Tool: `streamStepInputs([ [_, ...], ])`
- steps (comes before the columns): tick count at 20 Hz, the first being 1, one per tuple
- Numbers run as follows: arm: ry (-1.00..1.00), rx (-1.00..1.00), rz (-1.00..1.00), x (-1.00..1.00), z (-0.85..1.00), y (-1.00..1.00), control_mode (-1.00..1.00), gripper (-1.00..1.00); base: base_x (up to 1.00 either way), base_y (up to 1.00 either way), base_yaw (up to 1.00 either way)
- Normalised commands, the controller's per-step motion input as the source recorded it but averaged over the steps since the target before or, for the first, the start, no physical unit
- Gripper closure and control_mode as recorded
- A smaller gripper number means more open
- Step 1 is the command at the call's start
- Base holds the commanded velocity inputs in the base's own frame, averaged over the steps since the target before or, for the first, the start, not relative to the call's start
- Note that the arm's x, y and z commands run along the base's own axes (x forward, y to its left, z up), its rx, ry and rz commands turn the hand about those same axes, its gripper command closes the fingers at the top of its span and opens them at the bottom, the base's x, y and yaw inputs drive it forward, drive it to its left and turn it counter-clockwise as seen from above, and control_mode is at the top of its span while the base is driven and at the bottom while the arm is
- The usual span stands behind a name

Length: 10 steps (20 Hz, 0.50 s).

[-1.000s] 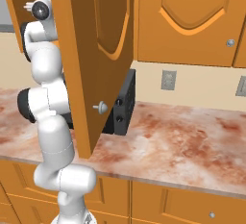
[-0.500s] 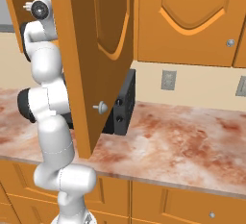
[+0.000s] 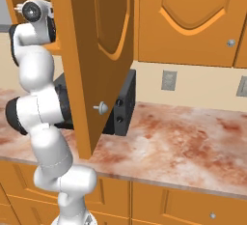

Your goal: The dining table condiment station is running low on syrup bottle. Refill the condiment station by opening the cabinet and taking the syrup bottle from the cabinet and placing it on the dining table.

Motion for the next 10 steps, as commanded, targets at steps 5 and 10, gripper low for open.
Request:
streamStepInputs([
  [5, -0.04, 0.0, 0.14, -1.0, 0.07, 0.0, -1.0, 1.0, 0.0, 0.0, 0.0],
  [10, -0.01, 0.0, 0.09, -1.0, 0.28, 0.0, -1.0, 1.0, 0.0, 0.0, 0.0],
])
